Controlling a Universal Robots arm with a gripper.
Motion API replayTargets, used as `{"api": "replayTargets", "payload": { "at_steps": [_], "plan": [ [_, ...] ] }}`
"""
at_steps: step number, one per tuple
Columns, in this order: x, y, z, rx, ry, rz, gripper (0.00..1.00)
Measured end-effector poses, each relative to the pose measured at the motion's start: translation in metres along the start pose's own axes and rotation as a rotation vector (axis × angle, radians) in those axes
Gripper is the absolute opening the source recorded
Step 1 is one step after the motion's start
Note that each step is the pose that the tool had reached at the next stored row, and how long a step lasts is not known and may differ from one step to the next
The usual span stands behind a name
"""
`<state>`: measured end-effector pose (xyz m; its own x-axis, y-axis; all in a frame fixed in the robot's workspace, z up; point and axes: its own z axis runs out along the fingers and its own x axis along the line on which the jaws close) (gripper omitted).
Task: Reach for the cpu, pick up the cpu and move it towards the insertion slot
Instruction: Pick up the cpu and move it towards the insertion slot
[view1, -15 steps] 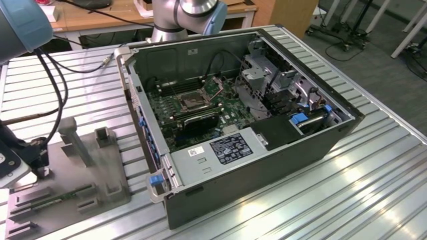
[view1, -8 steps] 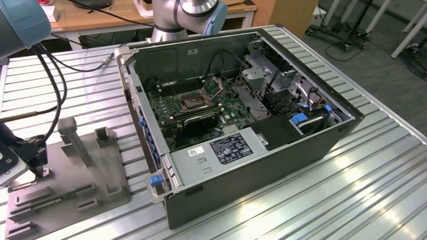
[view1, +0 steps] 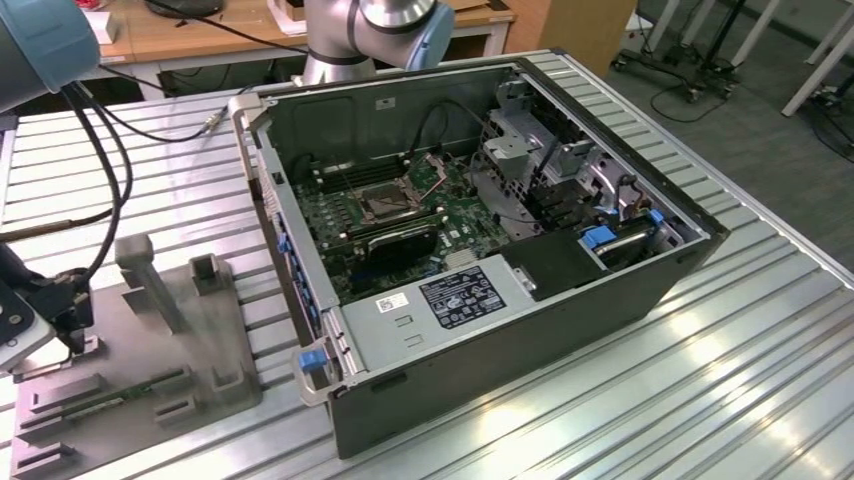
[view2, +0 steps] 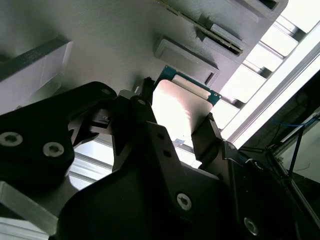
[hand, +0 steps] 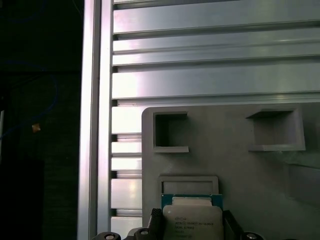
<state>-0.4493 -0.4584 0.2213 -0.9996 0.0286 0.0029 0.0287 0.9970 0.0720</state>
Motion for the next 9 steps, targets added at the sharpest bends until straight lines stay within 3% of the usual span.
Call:
{"api": "replayTargets", "payload": {
  "at_steps": [9],
  "plan": [
    [0.0,0.0004,-0.0059,0.0,0.0001,0.0,0.55]
  ]
}}
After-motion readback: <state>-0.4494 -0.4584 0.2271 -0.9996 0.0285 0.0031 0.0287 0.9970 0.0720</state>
